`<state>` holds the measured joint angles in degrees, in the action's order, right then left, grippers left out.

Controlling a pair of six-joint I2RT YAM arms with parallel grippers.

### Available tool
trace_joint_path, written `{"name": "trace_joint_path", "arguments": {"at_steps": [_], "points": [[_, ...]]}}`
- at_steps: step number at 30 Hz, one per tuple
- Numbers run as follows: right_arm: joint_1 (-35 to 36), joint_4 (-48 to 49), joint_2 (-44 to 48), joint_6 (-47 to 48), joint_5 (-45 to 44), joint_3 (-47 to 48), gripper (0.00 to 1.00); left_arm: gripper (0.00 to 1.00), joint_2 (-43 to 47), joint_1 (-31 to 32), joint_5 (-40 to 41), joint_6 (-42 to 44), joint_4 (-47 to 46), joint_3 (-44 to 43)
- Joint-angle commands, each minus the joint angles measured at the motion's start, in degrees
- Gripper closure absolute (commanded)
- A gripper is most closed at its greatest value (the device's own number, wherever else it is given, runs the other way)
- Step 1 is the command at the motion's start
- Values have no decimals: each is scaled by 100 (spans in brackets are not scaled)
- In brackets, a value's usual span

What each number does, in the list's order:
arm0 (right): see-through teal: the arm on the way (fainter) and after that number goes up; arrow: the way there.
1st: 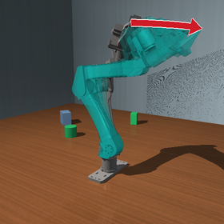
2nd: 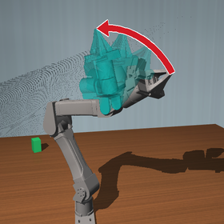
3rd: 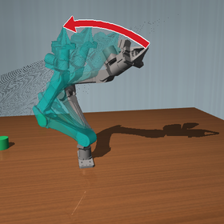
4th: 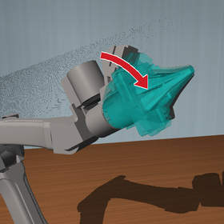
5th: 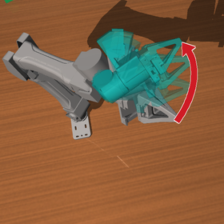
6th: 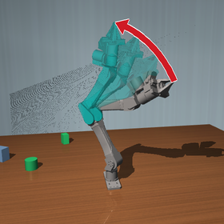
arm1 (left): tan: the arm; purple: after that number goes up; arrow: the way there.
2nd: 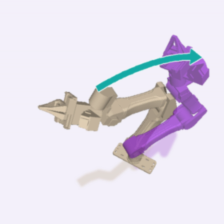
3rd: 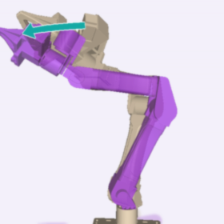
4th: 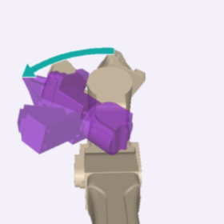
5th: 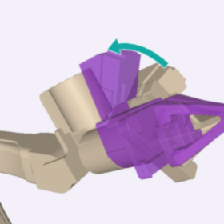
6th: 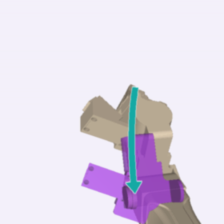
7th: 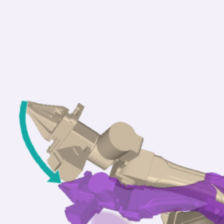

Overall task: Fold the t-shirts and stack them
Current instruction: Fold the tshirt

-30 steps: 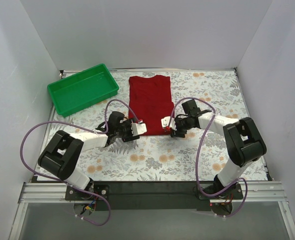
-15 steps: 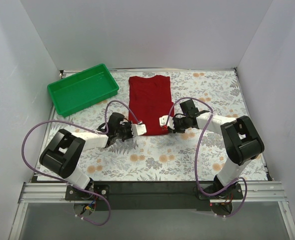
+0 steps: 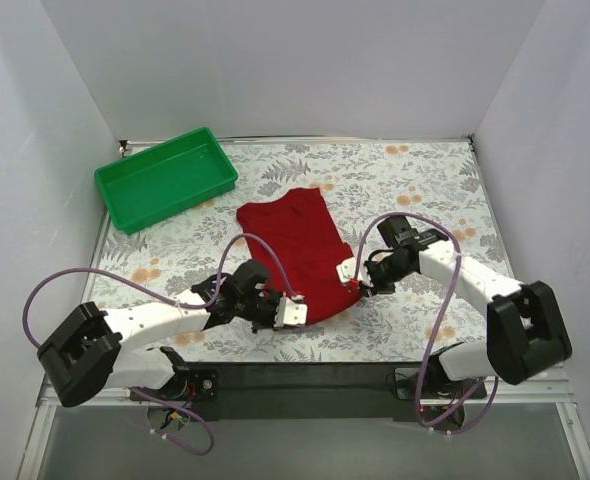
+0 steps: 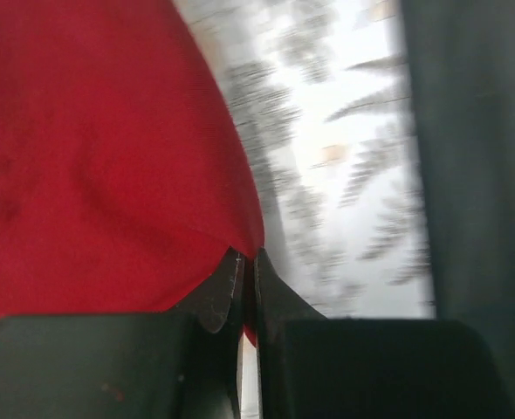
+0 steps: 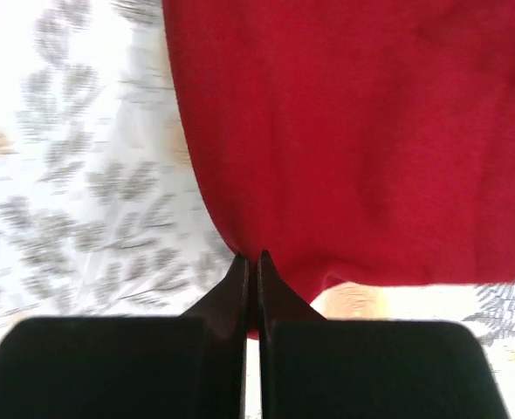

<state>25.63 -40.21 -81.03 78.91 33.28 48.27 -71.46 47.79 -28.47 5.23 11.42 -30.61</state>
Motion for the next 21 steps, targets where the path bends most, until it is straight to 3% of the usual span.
{"name": "trace_joint_path", "arguments": {"at_steps": [1,4,7,10,17,21], "points": [[39,-1050,649,379,363,-256,99,100,422,467,-537,-715,923,-6],[30,-1025,844,370,434,-231,99,100,747,538,-590,-989,941,-6],[30,-1016,423,204,521,346,99,100,985,486,-125,-998,670,2],[21,-989,-253,-7,583,989,99,100,810,21,-45,-840,660,-243],[-58,-954,-1756,-438,777,3456,99,100,520,-1594,-378,-612,212,-770],[-58,-954,-2783,-885,899,4634,99,100,-59,-2220,-607,-550,45,-1236]]}}
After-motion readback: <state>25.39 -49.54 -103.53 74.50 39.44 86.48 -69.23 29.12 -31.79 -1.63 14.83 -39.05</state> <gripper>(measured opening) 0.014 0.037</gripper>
